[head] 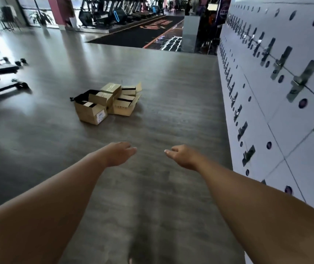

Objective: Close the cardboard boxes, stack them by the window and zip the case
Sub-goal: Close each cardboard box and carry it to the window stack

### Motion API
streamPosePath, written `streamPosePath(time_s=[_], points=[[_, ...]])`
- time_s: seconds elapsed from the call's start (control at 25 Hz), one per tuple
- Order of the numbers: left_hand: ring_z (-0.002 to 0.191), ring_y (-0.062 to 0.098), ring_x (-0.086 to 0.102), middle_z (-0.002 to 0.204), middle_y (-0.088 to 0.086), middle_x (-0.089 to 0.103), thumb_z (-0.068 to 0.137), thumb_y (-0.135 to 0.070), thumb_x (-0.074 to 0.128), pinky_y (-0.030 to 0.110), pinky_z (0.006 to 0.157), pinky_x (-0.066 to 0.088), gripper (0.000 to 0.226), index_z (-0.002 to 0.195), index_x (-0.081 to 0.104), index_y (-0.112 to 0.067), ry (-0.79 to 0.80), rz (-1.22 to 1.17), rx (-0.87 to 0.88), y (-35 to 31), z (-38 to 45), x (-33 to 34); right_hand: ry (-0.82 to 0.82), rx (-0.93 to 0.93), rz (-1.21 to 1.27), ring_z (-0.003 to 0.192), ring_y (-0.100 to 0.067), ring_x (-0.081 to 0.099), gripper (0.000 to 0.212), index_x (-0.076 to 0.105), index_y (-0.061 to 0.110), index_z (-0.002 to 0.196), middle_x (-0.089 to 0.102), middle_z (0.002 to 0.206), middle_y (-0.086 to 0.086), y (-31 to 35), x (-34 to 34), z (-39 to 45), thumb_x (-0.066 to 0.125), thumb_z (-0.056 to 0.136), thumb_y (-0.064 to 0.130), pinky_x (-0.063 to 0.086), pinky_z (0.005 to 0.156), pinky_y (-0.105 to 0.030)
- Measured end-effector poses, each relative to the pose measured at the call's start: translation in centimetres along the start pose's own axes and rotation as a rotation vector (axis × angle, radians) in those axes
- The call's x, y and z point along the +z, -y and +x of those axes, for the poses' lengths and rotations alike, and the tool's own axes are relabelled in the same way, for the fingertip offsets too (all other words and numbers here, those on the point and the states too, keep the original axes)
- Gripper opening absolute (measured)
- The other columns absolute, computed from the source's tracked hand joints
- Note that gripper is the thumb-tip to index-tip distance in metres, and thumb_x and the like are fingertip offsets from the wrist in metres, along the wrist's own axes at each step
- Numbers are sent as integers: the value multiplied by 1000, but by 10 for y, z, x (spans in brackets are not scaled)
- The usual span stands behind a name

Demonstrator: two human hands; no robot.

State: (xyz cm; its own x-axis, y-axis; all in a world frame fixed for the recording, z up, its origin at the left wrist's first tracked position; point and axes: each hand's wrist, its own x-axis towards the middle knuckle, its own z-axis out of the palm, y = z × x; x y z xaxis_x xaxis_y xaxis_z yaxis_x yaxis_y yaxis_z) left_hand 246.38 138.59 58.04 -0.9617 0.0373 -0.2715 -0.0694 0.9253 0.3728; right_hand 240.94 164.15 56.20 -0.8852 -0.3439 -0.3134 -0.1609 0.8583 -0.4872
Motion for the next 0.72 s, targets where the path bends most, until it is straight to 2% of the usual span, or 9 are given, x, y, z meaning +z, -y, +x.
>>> streamPosePath(time_s=[0.12,0.28,0.44,0.72], points=[[112,30,55,118,11,61,105,-41,37,35,89,39,39,114,60,-11,30,2,-35,20,82,-18,19,5,-23,142,-26,42,74,47,12,149,43,156,-8,1,-24,86,46,97,64,33,116,-35],[127,34,49,138,16,54,104,-45,35,41,104,37,51,133,54,-7,32,-96,-120,51,200,-59,0,13,-57,142,-26,41,73,47,11,149,43,156,-9,13,-70,203,46,98,63,33,115,-35],[127,35,50,137,18,55,104,-45,35,43,105,37,53,133,54,-5,36,-82,-111,64,297,-103,-40,33,-46,143,-25,41,76,46,14,150,42,157,-7,24,-115,298,46,95,66,32,116,-36],[124,35,52,134,17,57,104,-44,36,45,106,40,50,130,56,-6,76,-49,-115,82,472,-151,-5,65,0,144,-27,39,78,44,14,151,41,158,-7,5,-166,475,47,94,68,31,118,-40]])
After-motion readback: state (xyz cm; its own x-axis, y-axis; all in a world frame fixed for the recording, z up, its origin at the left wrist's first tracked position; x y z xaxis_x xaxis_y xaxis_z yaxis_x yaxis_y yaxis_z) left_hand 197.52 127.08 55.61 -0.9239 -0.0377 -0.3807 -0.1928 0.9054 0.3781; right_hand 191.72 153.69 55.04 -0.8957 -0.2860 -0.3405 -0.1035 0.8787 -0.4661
